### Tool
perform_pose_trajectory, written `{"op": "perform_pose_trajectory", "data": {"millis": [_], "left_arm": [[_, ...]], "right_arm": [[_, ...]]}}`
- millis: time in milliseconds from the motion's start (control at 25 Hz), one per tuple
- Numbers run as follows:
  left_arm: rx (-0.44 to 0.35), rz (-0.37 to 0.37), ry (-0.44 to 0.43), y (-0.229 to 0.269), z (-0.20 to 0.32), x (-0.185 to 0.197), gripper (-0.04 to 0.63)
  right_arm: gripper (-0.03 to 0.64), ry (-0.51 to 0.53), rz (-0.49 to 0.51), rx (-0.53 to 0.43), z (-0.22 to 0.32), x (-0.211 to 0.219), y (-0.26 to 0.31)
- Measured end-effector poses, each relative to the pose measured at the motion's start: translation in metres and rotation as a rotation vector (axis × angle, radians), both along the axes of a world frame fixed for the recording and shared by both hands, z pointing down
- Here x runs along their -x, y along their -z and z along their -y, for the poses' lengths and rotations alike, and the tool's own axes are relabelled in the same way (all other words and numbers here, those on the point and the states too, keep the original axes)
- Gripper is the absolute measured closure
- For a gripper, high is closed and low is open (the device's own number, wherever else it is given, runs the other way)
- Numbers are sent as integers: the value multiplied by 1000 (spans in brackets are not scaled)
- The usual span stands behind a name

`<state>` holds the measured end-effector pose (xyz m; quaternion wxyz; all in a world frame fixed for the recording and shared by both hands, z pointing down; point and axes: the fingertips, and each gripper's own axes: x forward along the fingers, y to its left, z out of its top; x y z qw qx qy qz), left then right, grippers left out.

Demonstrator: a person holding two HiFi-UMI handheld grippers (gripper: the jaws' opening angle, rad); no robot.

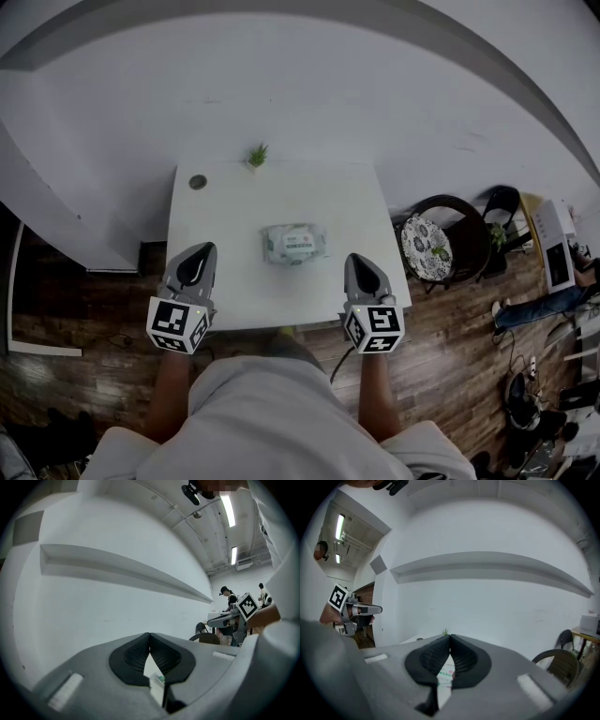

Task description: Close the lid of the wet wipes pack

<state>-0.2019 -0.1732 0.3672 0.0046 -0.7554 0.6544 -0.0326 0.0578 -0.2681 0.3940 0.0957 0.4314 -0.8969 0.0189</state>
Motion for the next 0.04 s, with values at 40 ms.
{"op": "perform_pose_trajectory", "data": {"millis": [40], "left_arm": [[-1,-4,-1,1,1,0,597]], "right_arm": [[614,-3,1,-1,1,-1,1]]}}
